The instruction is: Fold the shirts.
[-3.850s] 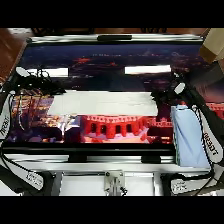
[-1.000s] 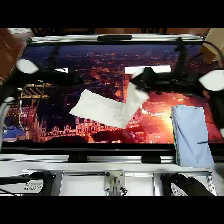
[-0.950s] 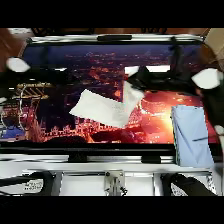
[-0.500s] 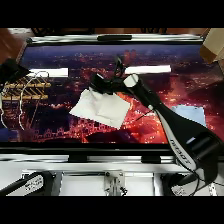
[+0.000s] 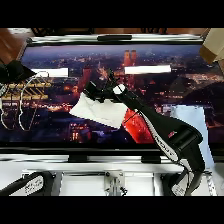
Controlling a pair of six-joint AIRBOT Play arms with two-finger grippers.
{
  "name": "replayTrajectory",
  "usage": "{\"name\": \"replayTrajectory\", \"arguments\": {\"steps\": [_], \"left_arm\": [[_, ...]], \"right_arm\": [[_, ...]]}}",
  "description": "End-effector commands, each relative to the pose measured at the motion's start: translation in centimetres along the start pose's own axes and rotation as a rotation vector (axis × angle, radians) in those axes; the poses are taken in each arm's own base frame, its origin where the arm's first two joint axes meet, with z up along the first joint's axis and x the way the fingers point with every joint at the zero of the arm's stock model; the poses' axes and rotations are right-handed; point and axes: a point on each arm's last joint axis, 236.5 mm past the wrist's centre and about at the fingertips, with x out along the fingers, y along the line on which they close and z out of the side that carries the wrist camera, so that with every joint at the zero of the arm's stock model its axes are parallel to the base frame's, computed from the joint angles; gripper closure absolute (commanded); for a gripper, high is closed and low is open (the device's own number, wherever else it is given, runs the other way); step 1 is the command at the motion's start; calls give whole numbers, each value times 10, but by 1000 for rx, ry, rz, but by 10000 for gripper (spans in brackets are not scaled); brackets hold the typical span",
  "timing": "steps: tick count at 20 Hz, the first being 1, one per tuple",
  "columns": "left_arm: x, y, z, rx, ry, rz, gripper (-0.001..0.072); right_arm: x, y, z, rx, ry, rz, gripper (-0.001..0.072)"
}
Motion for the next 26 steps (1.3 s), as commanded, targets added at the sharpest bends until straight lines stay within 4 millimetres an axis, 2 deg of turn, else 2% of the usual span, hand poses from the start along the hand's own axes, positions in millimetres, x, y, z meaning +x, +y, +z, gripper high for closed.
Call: {"name": "replayTrajectory", "arguments": {"steps": [1, 4, 5, 6, 7, 9, 11, 16, 18, 19, 20, 21, 22, 23, 26], "left_arm": [[3, -6, 2, 14, -7, -7, 669], [4, -5, 1, 13, -5, -7, 669], [5, -4, 1, 12, -3, -7, 669], [6, -3, 1, 9, 0, -7, 669], [8, -2, 0, 6, 5, -7, 669], [11, 0, -1, 1, 13, -7, 669], [13, 2, -1, -3, 18, -6, 669], [14, 3, 3, -3, 2, -3, 669], [14, 3, 3, -3, 1, -2, 668], [14, 3, 3, -3, 1, -2, 668], [14, 3, 3, -2, 1, -2, 668], [14, 3, 3, 0, 1, -2, 668], [14, 3, 3, 0, 1, -2, 668], [14, 3, 3, 0, 1, -2, 668], [14, 3, 3, -1, 1, -2, 668]], "right_arm": [[5, 5, -12, 34, 30, 19, 642], [4, 9, -12, 70, 31, 37, 614], [4, 12, -13, 86, 37, 47, 469], [4, 13, -17, 85, 52, 51, 284], [2, 13, -20, 66, 76, 53, 255], [-6, 12, -30, 23, 148, 58, 256], [-25, 1, -27, -38, 204, 18, 256], [-110, -45, 17, -102, 261, -180, 255], [-154, -91, 20, -133, 334, -377, 255], [-182, -121, 17, -147, 388, -518, 222], [-204, -145, 12, -155, 440, -627, 93], [-220, -166, 2, -145, 497, -709, 91], [-225, -180, -6, -123, 524, -743, 91], [-219, -190, -13, -96, 519, -734, 91], [-186, -199, -21, -2, 432, -615, 91]]}}
